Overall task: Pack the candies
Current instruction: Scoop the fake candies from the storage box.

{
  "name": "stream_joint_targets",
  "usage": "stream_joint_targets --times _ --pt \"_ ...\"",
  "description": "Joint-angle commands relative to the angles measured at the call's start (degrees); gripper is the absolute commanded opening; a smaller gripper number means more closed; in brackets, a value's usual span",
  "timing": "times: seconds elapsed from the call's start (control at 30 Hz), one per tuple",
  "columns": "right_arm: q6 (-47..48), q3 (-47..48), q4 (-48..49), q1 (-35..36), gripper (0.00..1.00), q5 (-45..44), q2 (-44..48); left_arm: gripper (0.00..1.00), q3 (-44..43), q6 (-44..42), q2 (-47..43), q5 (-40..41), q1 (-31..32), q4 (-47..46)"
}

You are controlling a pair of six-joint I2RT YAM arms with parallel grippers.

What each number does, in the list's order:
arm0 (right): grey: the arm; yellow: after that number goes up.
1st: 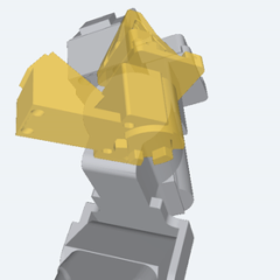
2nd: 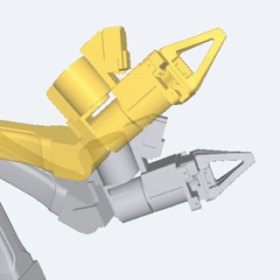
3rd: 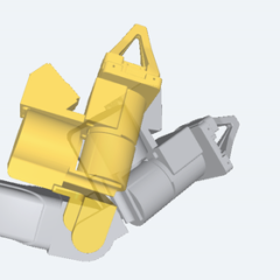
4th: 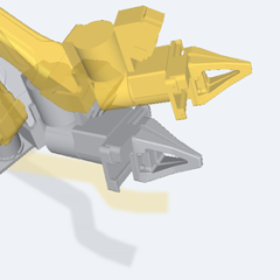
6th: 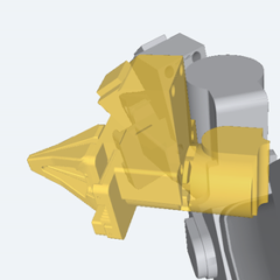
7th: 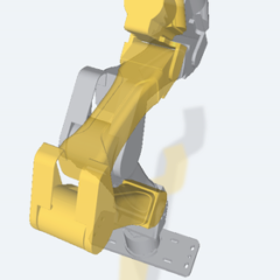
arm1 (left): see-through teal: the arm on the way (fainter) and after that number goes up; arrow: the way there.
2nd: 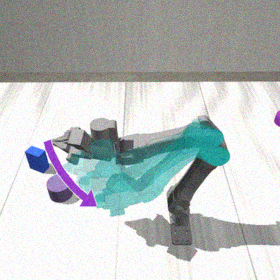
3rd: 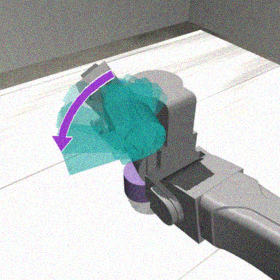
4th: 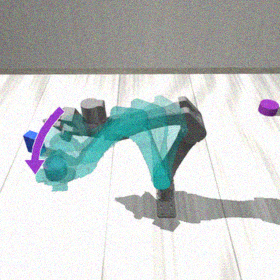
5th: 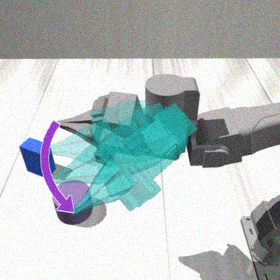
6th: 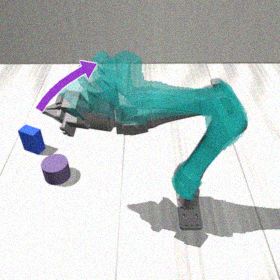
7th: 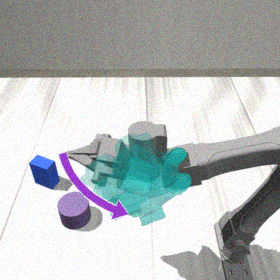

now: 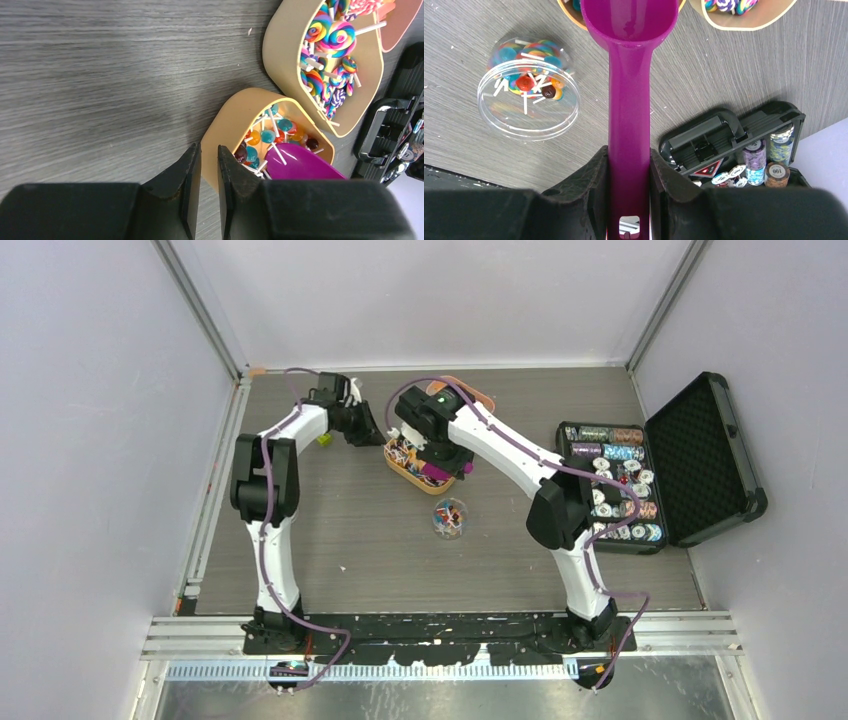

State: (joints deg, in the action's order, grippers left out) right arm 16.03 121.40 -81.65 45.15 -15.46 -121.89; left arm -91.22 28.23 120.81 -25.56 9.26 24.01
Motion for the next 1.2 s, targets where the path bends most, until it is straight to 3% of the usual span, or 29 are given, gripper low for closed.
stream_joint_targets --times 0.0,0.3,0.8,1.17 --pt "2.2 1.44 2.05 -0.28 0.01 1.42 -0.26 0.2 -2.89 1.03 1.18 -5.27 -0.27 -1.78" --pt "3.68 -4.75 10.76 -0.82 0.01 1.63 0.74 0.18 -2.42 1.82 2.07 -10.63 -0.2 -2.06" --pt "2.43 -13.93 20.32 -2.45 0.0 3.95 3.28 0.16 -1.58 1.48 2.49 -11.42 -0.09 -0.66" --pt "0.69 -25.77 30.03 -5.03 0.0 7.2 10.44 0.16 -1.2 1.56 1.85 -10.33 -0.19 -0.53"
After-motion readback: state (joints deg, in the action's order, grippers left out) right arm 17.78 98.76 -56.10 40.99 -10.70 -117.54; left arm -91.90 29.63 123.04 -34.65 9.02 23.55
